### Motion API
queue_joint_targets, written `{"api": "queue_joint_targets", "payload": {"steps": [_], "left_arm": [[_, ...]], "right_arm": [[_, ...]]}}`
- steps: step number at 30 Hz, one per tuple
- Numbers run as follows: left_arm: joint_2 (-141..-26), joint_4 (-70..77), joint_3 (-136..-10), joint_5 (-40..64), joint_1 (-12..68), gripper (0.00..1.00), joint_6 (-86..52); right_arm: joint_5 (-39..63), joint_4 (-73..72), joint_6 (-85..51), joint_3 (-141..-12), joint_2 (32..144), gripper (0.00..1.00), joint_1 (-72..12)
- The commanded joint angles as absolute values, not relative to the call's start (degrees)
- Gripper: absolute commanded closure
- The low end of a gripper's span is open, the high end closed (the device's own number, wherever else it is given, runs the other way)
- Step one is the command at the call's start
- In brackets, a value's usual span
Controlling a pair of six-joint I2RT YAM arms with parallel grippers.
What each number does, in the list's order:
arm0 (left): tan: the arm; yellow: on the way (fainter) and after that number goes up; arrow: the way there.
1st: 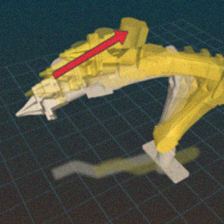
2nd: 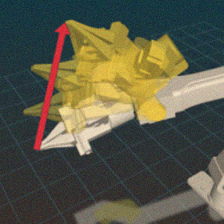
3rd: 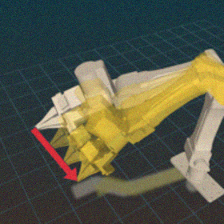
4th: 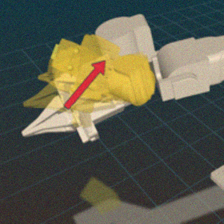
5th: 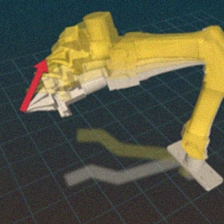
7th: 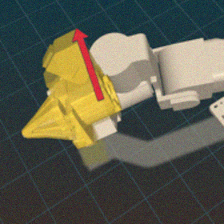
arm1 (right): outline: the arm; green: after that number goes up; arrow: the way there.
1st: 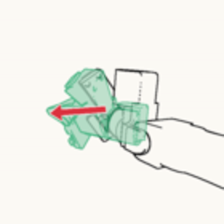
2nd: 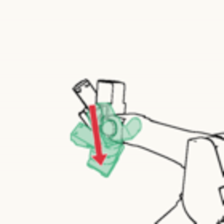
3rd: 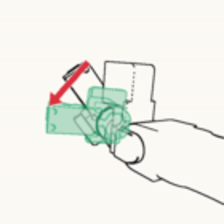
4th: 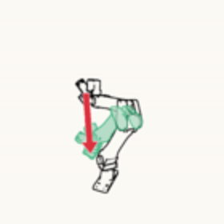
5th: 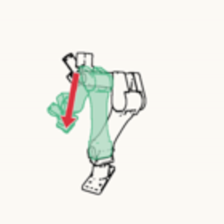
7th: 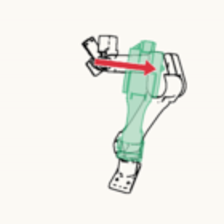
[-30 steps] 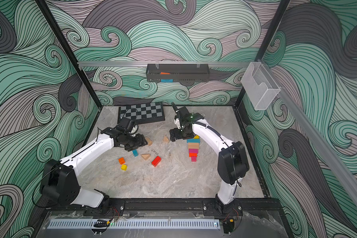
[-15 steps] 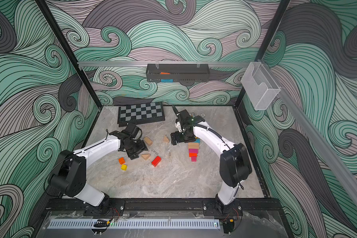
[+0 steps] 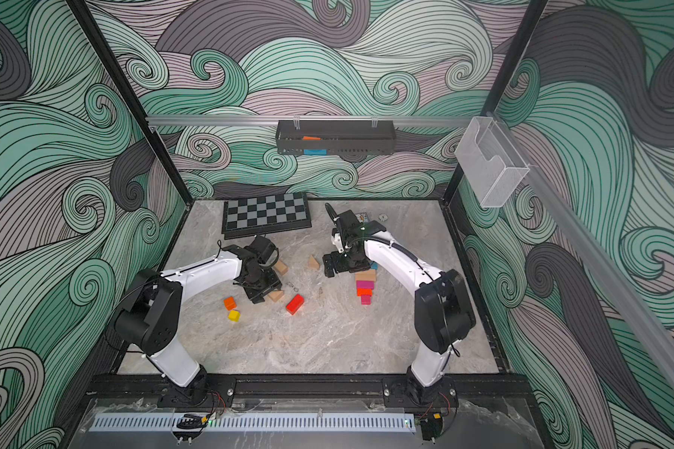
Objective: Assemble a carrot with building blocks
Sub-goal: Pick up the building block from the center of the board.
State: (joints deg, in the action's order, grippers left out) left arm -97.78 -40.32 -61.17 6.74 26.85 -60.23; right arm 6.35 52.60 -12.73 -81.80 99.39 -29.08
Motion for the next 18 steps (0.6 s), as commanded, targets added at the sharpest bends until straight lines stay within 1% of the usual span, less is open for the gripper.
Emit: {"api": "queue_joint_targets", "payload": {"steps": [1, 4, 10, 18], "left_arm": [[-99.33, -41.63, -63.27, 4.96, 27.59, 0.38, -61.0], [-100.47, -41.34, -63.85, 4.75, 27.93, 0.41, -61.02], [-102.29, -40.54, -64.33, 4.91, 28.72, 0.51, -60.57], [-102.11, -40.54, -65.02, 4.75, 29.09, 0.6, -59.85]], "right_arm": [[7.32, 52.07, -12.07, -80.74, 97.3, 0.04, -29.29], [7.41, 51.94, -12.13, -80.51, 97.17, 0.04, -29.29], [7.54, 51.43, -12.13, -79.62, 96.51, 0.04, -29.32], [7.53, 51.17, -12.18, -79.25, 96.24, 0.04, -29.3]]}}
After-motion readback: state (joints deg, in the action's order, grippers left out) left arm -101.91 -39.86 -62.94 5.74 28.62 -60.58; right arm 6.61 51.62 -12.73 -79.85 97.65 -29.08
